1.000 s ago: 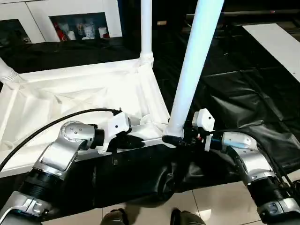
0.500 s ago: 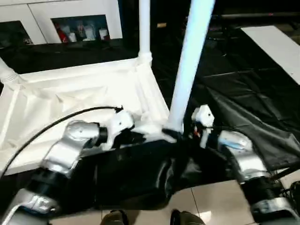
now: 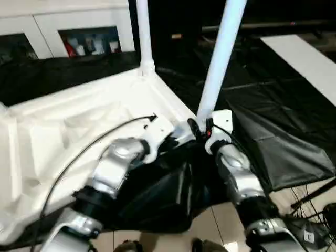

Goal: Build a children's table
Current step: Rotate leg to tighten

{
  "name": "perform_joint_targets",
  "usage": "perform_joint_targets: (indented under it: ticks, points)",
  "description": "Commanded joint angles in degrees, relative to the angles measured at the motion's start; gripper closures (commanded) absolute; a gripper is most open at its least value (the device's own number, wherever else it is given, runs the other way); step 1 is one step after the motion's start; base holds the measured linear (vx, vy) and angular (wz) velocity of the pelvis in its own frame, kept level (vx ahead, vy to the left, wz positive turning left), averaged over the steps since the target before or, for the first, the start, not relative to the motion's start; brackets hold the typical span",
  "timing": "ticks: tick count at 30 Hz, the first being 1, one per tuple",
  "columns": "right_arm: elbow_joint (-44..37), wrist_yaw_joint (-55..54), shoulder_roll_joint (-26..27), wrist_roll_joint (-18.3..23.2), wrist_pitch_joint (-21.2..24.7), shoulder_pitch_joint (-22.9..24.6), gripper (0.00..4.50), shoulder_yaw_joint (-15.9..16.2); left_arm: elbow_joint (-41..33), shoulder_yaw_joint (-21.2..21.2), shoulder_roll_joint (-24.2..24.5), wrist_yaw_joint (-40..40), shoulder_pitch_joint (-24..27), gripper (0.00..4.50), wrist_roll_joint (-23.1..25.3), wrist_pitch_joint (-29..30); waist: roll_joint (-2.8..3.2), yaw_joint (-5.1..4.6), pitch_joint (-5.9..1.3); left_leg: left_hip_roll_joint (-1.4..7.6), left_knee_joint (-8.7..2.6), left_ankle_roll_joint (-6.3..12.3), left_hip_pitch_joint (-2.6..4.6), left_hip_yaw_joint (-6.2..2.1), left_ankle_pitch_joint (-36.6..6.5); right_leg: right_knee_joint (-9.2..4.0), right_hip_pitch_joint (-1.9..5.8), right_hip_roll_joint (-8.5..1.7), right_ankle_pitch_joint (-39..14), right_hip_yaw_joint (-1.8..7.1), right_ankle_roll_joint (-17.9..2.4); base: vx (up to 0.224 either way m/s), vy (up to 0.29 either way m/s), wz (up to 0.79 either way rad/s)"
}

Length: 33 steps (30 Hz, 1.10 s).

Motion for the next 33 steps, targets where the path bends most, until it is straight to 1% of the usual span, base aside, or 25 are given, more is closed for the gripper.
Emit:
perform_joint_targets:
  ticks: [1,3,4,5,7,8,9,10,11,12,14,15,16,18,19,21,22,23,24,25,26,28,29,30,33]
  points:
    - [2.60,1.90,4.79,0.43,1.41,1.19,1.82,3.54,4.03,0.08,-2.12,6.82,-0.12,4.50,0.98,0.74,-0.45,-0.41,-3.00,1.37,-4.52,0.58,0.92,-1.18,-23.60,-6.21,1.13,-2.93,-34.17,1.78,-3.60,0.000,0.000,0.00]
    - [3.12,3.10,5.04,0.22,1.18,0.73,1.82,3.83,3.87,-0.27,-2.32,5.84,-0.26,4.50,1.01,0.67,-0.44,-0.51,-3.17,1.48,-4.70,0.52,1.00,-1.33,-24.47,-6.20,1.34,-2.95,-32.89,1.63,-3.83,0.000,0.000,0.00]
    - [2.74,3.40,4.98,-0.01,0.76,0.74,1.82,3.88,3.54,-0.40,-2.01,4.92,-0.13,4.50,1.05,0.38,-0.38,-0.55,-3.19,1.50,-4.86,0.64,0.80,-1.35,-24.25,-6.12,1.46,-2.95,-31.45,1.68,-4.14,0.000,0.000,0.00]
    - [2.61,3.42,4.97,-0.17,0.50,0.70,1.82,3.87,3.39,-0.43,-1.89,4.58,-0.07,4.50,1.12,0.31,-0.55,-0.54,-3.16,1.45,-4.91,0.76,0.80,-1.27,-24.52,-6.15,1.33,-2.91,-31.04,1.76,-4.26,0.000,0.000,0.00]
    - [0.94,5.55,4.29,1.05,-1.07,0.95,1.13,3.28,2.77,-0.29,-0.52,2.92,0.48,4.50,0.98,-0.48,-0.60,-0.42,-3.25,1.43,-4.87,1.16,1.08,-1.25,-24.80,-6.18,1.11,-3.11,-31.06,1.95,-4.52,0.000,0.000,0.00]
    - [0.30,6.19,3.78,1.41,-1.77,0.98,1.13,3.09,2.46,-0.05,-0.07,2.25,0.76,4.50,0.64,-0.67,-0.65,-0.48,-3.17,1.37,-4.94,1.54,0.69,-1.26,-24.45,-6.17,1.34,-3.20,-31.03,1.98,-4.54,0.000,0.000,0.00]
    - [-0.49,6.87,3.03,1.70,-2.69,0.98,1.06,2.92,1.99,0.37,0.40,1.43,1.15,4.50,0.06,-0.76,-0.61,-0.49,-3.21,1.43,-4.97,1.66,0.56,-1.31,-24.37,-6.11,1.44,-3.30,-31.02,1.99,-4.52,0.000,0.000,0.00]
    - [-1.08,7.28,2.50,1.82,-3.03,1.02,1.06,2.81,1.61,0.18,0.95,0.61,1.40,4.50,0.02,-1.15,-0.67,-0.70,-3.25,1.41,-5.03,1.86,0.13,-1.36,-23.31,-5.97,1.70,-3.31,-30.05,2.00,-4.80,0.000,0.000,0.00]
    - [-1.85,8.36,1.88,2.35,-3.25,1.07,0.77,2.49,1.17,-0.14,1.81,-0.68,1.77,4.50,0.04,-1.80,-0.74,-0.81,-3.48,1.44,-5.03,2.19,-0.08,-1.37,-21.99,-5.74,1.89,-3.32,-28.40,2.07,-5.21,0.000,0.000,0.00]
    - [-2.51,9.37,1.27,2.72,-3.49,1.13,0.69,2.31,0.90,-0.26,2.47,-1.66,2.05,4.50,-0.03,-2.24,-0.74,-0.81,-3.48,1.44,-5.03,2.19,-0.08,-1.37,-21.99,-5.74,1.89,-3.32,-28.40,2.07,-5.21,0.000,0.000,0.00]
    - [-5.01,14.46,-0.96,4.86,-3.45,1.50,0.63,1.89,0.08,-0.43,4.69,-5.31,2.87,4.50,-0.72,-3.95,-0.88,-0.79,-3.76,1.52,-4.62,4.00,-0.05,-0.77,-18.12,-5.36,1.74,-3.18,-22.93,2.48,-7.24,0.000,0.000,0.00]
    - [-5.87,16.42,-1.78,5.53,-3.58,1.69,0.63,1.93,-0.11,-0.56,5.46,-6.48,3.04,4.50,-0.88,-4.65,-0.91,-0.78,-3.73,1.52,-4.60,4.40,-0.10,-0.71,-17.44,-5.25,1.83,-3.19,-22.11,2.50,-7.78,0.000,0.000,0.00]
    - [-7.35,20.50,-3.85,6.31,-3.69,2.18,0.63,2.43,-0.31,-0.82,7.01,-9.08,3.35,4.50,-1.38,-6.19,-0.93,-0.79,-3.64,1.50,-4.60,4.90,-0.19,-0.63,-16.76,-5.23,1.87,-3.11,-22.15,2.42,-8.52,0.000,0.000,0.00]
    - [-8.29,23.36,-5.41,6.69,-3.99,2.59,0.63,2.89,-0.48,-0.98,8.03,-10.81,3.55,4.50,-1.80,-6.69,-0.89,-0.66,-3.62,1.68,-4.56,5.08,0.02,-0.58,-16.90,-5.30,1.72,-3.16,-23.98,2.43,-8.62,0.000,0.000,0.00]
    - [-9.65,28.15,-7.81,7.77,-4.12,3.29,0.63,3.22,-1.08,-1.58,10.00,-14.45,4.07,4.50,-2.72,-9.87,-0.88,-0.45,-3.67,1.63,-4.51,5.19,0.10,-0.51,-16.74,-5.50,1.75,-3.19,-24.60,2.44,-8.50,0.000,0.000,0.00]
    - [-10.97,32.82,-9.84,9.04,-2.88,4.00,0.63,3.65,-1.93,-1.73,11.45,-16.88,4.49,4.50,-3.54,-9.27,-0.73,-0.17,-3.79,1.84,-4.53,5.33,0.08,-0.35,-14.42,-5.09,1.82,-3.13,-21.69,2.63,-9.33,0.000,0.000,0.00]
    - [-11.67,35.46,-11.19,9.44,-2.00,4.45,0.63,4.15,-1.99,-1.85,12.29,-17.90,4.57,4.50,-3.62,-9.72,-0.40,0.12,-3.96,2.03,-4.41,5.59,0.12,-0.31,-12.75,-4.67,1.85,-3.10,-18.68,2.66,-10.62,0.000,0.000,0.00]
    - [-12.99,39.46,-13.15,10.39,-0.15,5.18,0.63,4.81,-2.01,-1.84,13.24,-19.10,4.64,4.50,-3.79,-10.34,-0.36,0.28,-4.10,2.04,-4.23,5.86,0.05,-0.19,-11.17,-4.28,2.08,-2.85,-15.36,2.58,-11.74,0.000,0.000,0.00]
    - [-13.84,42.03,-14.41,11.00,1.10,5.63,0.63,5.24,-1.94,-1.82,13.86,-19.86,4.65,4.50,-3.89,-10.97,-0.14,0.49,-4.16,2.08,-4.15,6.10,0.21,-0.13,-10.64,-4.17,2.08,-2.77,-13.86,2.57,-12.24,0.059,-0.016,0.04]
    - [-14.67,44.90,-15.87,11.53,2.47,6.10,0.63,5.94,-2.24,-1.86,14.47,-21.17,4.82,4.50,-4.41,-11.29,-0.24,0.54,-4.34,2.07,-3.92,6.82,0.20,-0.06,-8.84,-3.67,2.33,-2.57,-9.62,2.61,-13.45,0.059,-0.001,0.01]
    - [-15.10,46.54,-16.72,11.84,3.22,6.35,0.63,6.38,-2.47,-1.88,14.78,-21.99,4.95,4.50,-4.78,-11.34,-0.33,0.50,-4.51,2.02,-3.78,7.51,-0.28,-0.14,-6.19,-2.98,2.78,-2.47,-5.48,2.45,-14.62,0.059,-0.001,0.01]
    - [-15.37,48.28,-18.07,11.74,3.73,6.62,0.63,7.20,-2.96,-2.15,15.62,-23.91,5.27,4.50,-5.49,-11.92,-0.25,0.46,-4.63,1.98,-3.56,8.07,-0.28,-0.13,-5.40,-2.71,2.85,-2.61,-2.83,2.43,-15.81,0.000,0.000,0.00]
    - [-15.33,49.68,-19.04,11.38,3.66,6.78,0.63,7.86,-3.52,-2.29,16.23,-25.44,5.52,4.50,-6.13,-12.00,-0.19,0.51,-4.69,2.00,-3.49,8.32,-0.02,-0.04,-5.62,-2.70,2.75,-2.60,-2.38,2.45,-16.34,0.000,0.000,0.00]
    - [-15.30,49.90,-19.19,11.30,3.67,6.80,0.63,7.97,-3.60,-2.31,16.33,-25.68,5.55,4.50,-6.22,-12.01,-0.19,0.51,-4.69,2.00,-3.49,8.32,-0.02,-0.04,-5.62,-2.70,2.75,-2.60,-2.38,2.45,-16.34,0.000,0.000,0.00]
    - [-14.58,51.72,-20.48,10.43,3.32,6.83,0.63,8.79,-4.21,-2.20,17.30,-28.08,5.77,4.50,-7.23,-11.88,-0.31,0.52,-4.26,2.12,-3.75,7.53,0.07,0.07,-8.36,-3.26,2.73,-2.72,-7.09,2.46,-16.07,0.000,0.000,0.00]
